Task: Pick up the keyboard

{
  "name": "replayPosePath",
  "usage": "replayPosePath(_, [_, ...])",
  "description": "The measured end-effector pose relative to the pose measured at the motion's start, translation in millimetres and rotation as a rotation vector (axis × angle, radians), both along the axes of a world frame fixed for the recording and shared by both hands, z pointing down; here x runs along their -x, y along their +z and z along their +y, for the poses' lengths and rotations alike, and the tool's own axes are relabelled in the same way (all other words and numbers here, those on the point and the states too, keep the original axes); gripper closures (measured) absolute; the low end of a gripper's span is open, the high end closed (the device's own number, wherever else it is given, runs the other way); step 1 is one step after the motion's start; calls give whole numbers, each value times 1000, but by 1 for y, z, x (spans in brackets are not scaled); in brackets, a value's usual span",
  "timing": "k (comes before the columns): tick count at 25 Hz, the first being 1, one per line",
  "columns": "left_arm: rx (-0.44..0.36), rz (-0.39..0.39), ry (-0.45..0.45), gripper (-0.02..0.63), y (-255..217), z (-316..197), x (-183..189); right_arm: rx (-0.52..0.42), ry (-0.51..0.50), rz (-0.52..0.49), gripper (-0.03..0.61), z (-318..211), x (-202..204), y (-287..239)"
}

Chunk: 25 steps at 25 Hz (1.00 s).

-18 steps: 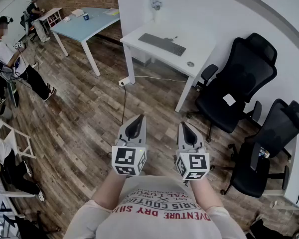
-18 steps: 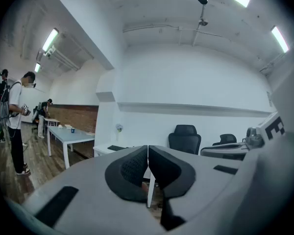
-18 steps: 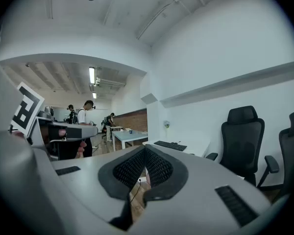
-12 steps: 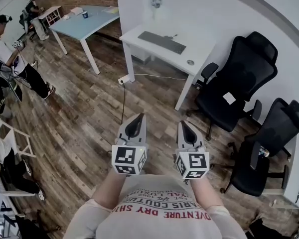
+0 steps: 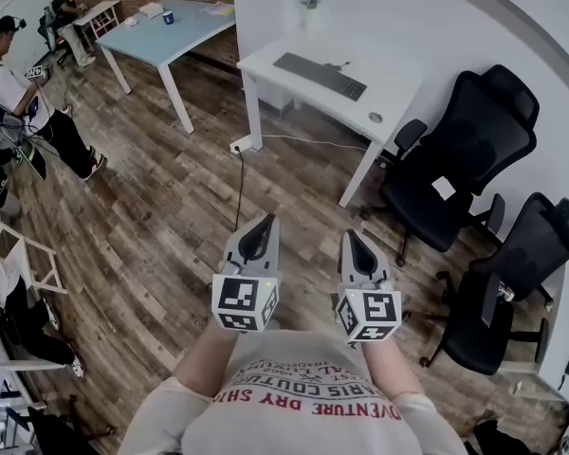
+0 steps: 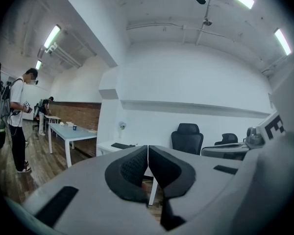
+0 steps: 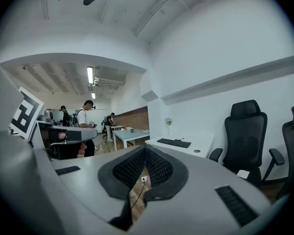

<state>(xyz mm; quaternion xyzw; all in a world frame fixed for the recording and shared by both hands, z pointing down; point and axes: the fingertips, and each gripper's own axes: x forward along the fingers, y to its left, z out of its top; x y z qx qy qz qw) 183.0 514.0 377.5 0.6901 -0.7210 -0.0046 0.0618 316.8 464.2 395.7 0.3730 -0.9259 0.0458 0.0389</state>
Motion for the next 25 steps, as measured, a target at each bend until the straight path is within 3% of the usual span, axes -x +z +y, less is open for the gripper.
replayPosePath(10, [27,47,-13,588,19,14,73,69,10,46,554,4,66,21])
replayPosePath(15, [53,84,-53,588,35,7,106,80,-38,61,554,-8,99,31])
replayPosePath(20, [63,101,-108,588,44,-23,138,83,-91,70,554,-40,132,40])
replayPosePath(25, [41,46,-137,588,33,-73,158,72,-142,39,554,-98,161,30])
